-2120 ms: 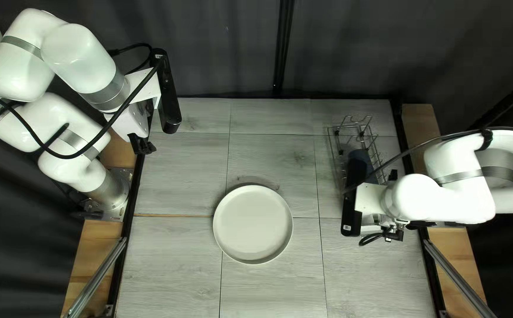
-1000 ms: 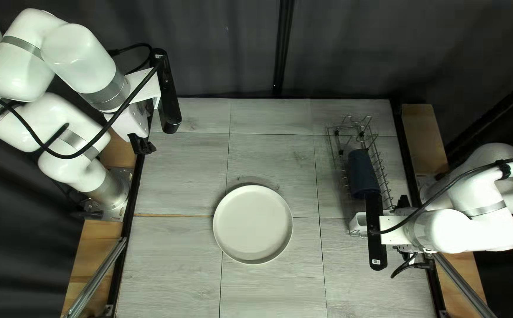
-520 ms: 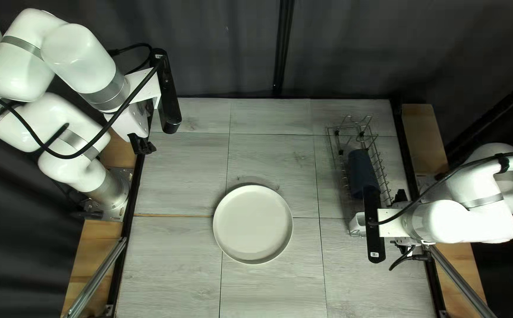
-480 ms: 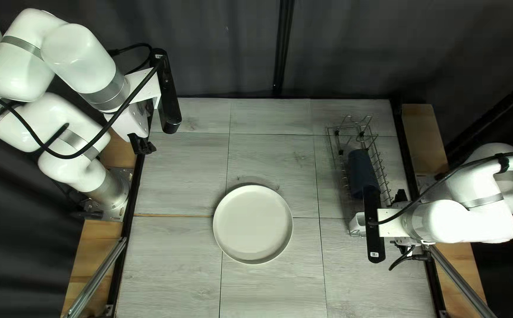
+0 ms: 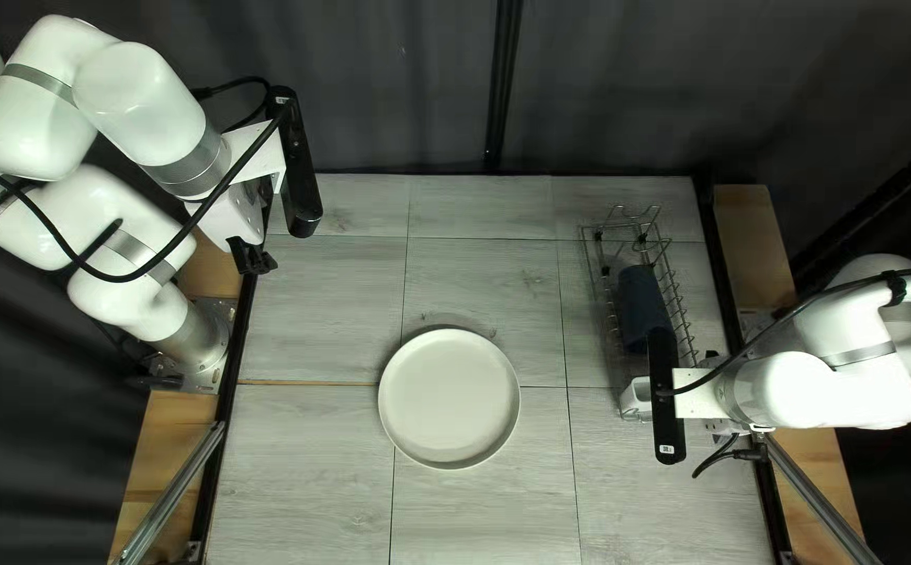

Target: Pick up and place plate onto table. Place down one fork to the left of the plate. Place spoon and knife to the right of the plate. Place cup above the knife and spoon

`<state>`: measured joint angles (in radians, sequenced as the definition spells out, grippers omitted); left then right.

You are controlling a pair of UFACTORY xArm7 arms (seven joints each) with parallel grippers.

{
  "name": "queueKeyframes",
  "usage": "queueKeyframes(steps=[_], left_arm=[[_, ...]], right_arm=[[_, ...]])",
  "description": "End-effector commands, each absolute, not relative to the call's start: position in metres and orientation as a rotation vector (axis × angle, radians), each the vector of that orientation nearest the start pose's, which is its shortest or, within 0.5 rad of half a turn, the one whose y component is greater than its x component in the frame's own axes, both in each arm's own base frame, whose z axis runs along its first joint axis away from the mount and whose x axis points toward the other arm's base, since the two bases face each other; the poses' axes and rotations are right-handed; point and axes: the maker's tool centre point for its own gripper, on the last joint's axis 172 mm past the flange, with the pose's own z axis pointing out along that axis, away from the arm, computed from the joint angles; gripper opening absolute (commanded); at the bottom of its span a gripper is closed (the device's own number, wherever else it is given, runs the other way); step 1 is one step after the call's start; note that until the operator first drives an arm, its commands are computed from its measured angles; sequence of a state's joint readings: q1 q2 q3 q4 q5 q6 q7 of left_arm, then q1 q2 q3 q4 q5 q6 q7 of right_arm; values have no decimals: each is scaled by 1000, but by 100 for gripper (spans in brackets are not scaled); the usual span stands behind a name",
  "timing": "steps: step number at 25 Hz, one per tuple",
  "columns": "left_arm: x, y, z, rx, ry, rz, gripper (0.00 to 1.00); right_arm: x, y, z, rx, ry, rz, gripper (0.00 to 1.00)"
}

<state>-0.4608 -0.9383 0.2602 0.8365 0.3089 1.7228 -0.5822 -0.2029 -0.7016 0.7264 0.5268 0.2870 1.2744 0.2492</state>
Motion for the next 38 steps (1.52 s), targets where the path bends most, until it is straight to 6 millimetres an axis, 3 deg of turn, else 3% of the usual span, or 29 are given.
queueKeyframes(steps=[1, 10, 15, 20, 32, 36, 38], left_arm=[[225, 39, 353, -3024, -508, -104, 100], [225, 39, 353, -3024, -508, -104, 100], [225, 39, 353, -3024, -508, -104, 100], [225, 39, 353, -3024, -508, -104, 100], [225, 39, 353, -3024, -508, -104, 100], [225, 39, 353, -3024, -508, -104, 100], [225, 39, 353, -3024, -508, -104, 100]], right_arm=[[236, 124, 198, -3383, -9, 156, 0], [241, 113, 256, -3455, -19, 179, 0], [257, 105, 279, -3476, -37, 118, 0], [302, 93, 280, -3466, -107, -44, 0], [421, 39, 261, -3388, -463, -389, 0], [447, 28, 259, -3365, -564, -432, 0], [449, 23, 259, -3350, -608, -450, 0]])
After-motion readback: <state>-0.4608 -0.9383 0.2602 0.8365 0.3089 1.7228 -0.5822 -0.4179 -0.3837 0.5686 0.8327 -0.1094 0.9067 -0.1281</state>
